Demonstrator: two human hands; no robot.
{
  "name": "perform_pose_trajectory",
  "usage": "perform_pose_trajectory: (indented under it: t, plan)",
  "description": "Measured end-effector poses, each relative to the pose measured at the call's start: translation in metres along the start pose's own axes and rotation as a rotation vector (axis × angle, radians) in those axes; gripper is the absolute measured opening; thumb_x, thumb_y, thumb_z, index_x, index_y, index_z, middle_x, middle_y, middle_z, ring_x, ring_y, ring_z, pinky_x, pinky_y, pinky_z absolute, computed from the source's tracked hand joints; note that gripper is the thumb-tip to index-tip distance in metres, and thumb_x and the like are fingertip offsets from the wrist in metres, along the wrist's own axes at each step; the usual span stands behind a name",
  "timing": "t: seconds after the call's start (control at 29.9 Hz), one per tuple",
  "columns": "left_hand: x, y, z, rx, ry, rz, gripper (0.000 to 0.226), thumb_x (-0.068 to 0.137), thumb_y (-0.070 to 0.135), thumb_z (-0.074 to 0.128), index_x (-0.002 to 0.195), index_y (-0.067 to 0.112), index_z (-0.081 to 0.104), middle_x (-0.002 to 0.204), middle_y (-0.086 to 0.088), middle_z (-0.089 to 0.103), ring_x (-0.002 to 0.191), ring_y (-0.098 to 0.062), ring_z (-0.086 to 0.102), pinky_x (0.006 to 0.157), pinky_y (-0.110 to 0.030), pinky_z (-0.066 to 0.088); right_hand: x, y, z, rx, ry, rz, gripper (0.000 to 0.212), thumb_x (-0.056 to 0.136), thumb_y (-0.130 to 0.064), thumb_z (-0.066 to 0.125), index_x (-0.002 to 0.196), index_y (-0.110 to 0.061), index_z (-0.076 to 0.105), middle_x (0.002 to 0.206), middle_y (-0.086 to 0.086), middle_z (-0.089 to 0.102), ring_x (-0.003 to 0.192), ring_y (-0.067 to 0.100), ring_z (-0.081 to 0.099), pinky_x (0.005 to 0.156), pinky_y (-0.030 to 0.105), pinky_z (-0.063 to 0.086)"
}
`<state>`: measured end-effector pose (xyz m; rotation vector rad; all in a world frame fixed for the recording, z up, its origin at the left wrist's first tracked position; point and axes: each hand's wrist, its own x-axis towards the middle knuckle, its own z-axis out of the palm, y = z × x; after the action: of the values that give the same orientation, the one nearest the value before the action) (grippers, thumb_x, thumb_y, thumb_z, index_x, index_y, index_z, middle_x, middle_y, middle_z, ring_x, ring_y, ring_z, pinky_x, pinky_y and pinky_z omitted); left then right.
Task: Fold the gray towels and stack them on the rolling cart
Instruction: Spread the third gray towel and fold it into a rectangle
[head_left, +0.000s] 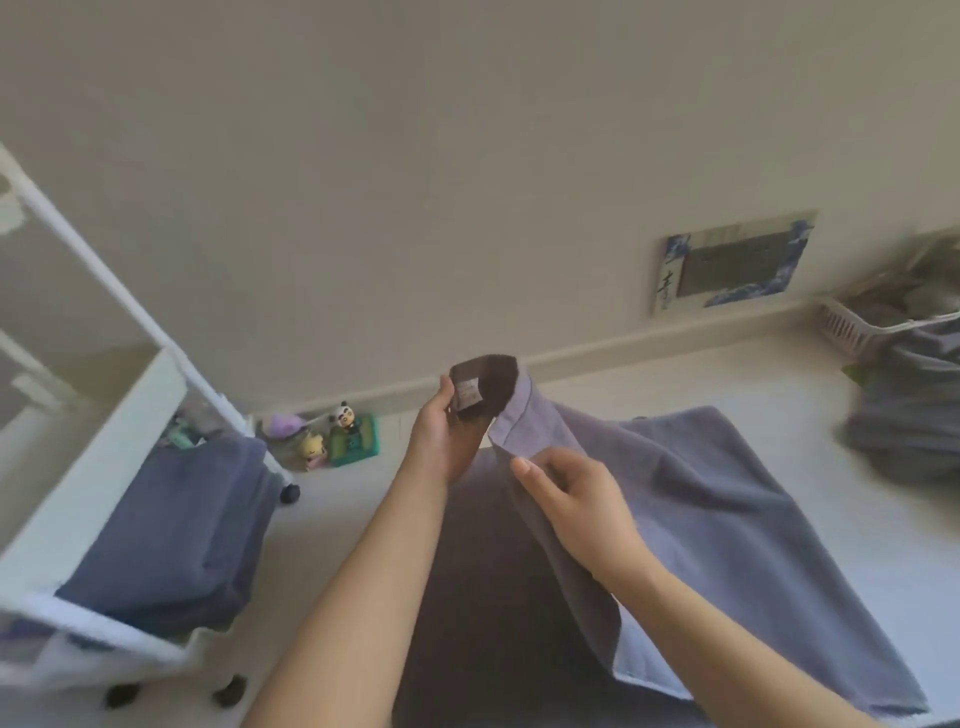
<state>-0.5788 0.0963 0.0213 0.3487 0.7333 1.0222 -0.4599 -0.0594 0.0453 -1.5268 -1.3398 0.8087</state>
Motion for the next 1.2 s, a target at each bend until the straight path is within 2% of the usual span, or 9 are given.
perform_pose_trajectory:
  t: [0.17,0.3,0.37,0.47,0.57,0.7,0.9,1.0,1.2]
  plan:
    - [-0.013,0.023,-0.096,-0.037,0.275,0.121,0.028,0.100,0.029,0.043,0.122,0.015,0.054,0.142,-0.021,0.035,0.121,-0.030,0.048,0.098,-0.038,0.044,-0.008,0.029,0.090,-0.074,-0.313,0.141,0.022,0.094,-0.033,0.052,0.088,-0.019,0.067,0.083,-0.008,0.067,0.077,0.008,0.060,0.068,0.017,0.046]
    - [-0.037,0.010,-0.147,0.249,0.403,-0.001,0.045,0.102,0.027,0.039,0.144,0.012,0.035,0.152,-0.013,0.026,0.141,-0.029,0.027,0.111,-0.043,0.028,-0.018,0.075,0.132,-0.193,-0.616,0.259,0.028,0.095,-0.023,0.051,0.120,-0.018,0.062,0.107,0.001,0.068,0.096,0.015,0.064,0.082,0.018,0.045]
    - [-0.053,-0.008,-0.159,0.520,0.450,-0.096,0.037,0.101,0.027,0.039,0.135,0.011,0.044,0.134,-0.011,0.046,0.127,-0.029,0.046,0.100,-0.041,0.039,-0.024,0.089,0.139,-0.204,-0.714,0.302,0.030,0.096,-0.020,0.049,0.122,-0.014,0.061,0.108,0.005,0.069,0.091,0.014,0.065,0.083,0.022,0.049]
    - [-0.081,-0.038,-0.183,0.991,0.471,-0.102,0.014,0.100,0.023,0.042,0.092,0.019,0.052,0.093,-0.007,0.055,0.079,-0.018,0.059,0.072,-0.032,0.048,-0.024,0.098,0.141,-0.265,-0.708,0.276,0.029,0.096,-0.017,0.048,0.122,-0.016,0.062,0.110,0.002,0.068,0.094,0.013,0.063,0.079,0.016,0.044]
    - [-0.105,-0.066,-0.207,1.303,0.519,-0.023,0.016,0.093,0.023,0.056,0.098,0.007,0.060,0.097,-0.012,0.064,0.091,-0.027,0.063,0.076,-0.026,0.044,-0.016,0.100,0.139,-0.376,-0.707,0.168,0.031,0.096,-0.016,0.046,0.123,-0.020,0.060,0.119,-0.001,0.063,0.107,0.015,0.059,0.082,0.013,0.038]
    - [-0.134,-0.082,-0.208,1.405,0.607,-0.049,0.033,0.086,0.038,0.065,0.101,0.010,0.056,0.096,-0.007,0.064,0.094,-0.025,0.061,0.073,-0.027,0.041,0.001,0.103,0.148,-0.507,-0.780,-0.007,0.034,0.097,-0.014,0.043,0.127,-0.024,0.057,0.130,0.001,0.050,0.119,0.019,0.049,0.095,0.019,0.033]
    - [-0.156,-0.102,-0.213,1.593,0.665,-0.150,0.051,0.083,0.052,0.062,0.111,0.010,0.052,0.107,-0.006,0.060,0.098,-0.023,0.060,0.078,-0.030,0.047,0.027,0.092,0.175,-1.034,-1.036,-0.556,0.043,0.099,-0.020,0.039,0.140,-0.033,0.038,0.154,-0.007,0.022,0.139,0.022,0.017,0.113,0.038,0.018]
    - [-0.161,-0.107,-0.209,1.542,0.691,-0.065,0.042,0.090,0.044,0.057,0.111,0.008,0.057,0.106,-0.006,0.059,0.094,-0.021,0.059,0.074,-0.024,0.041,0.037,0.093,0.190,-1.276,-1.122,-0.812,0.044,0.098,-0.032,0.042,0.141,-0.027,0.034,0.152,-0.002,0.027,0.140,0.024,0.019,0.113,0.040,0.016]
    - [-0.175,-0.116,-0.201,1.416,0.815,0.199,0.019,0.100,0.031,0.040,0.086,0.019,0.044,0.076,0.009,0.039,0.067,-0.008,0.039,0.058,-0.017,0.027,0.059,0.093,0.202,-1.349,-1.109,-1.054,0.043,0.094,-0.045,0.045,0.130,-0.023,0.047,0.138,0.001,0.041,0.132,0.026,0.030,0.115,0.042,0.009]
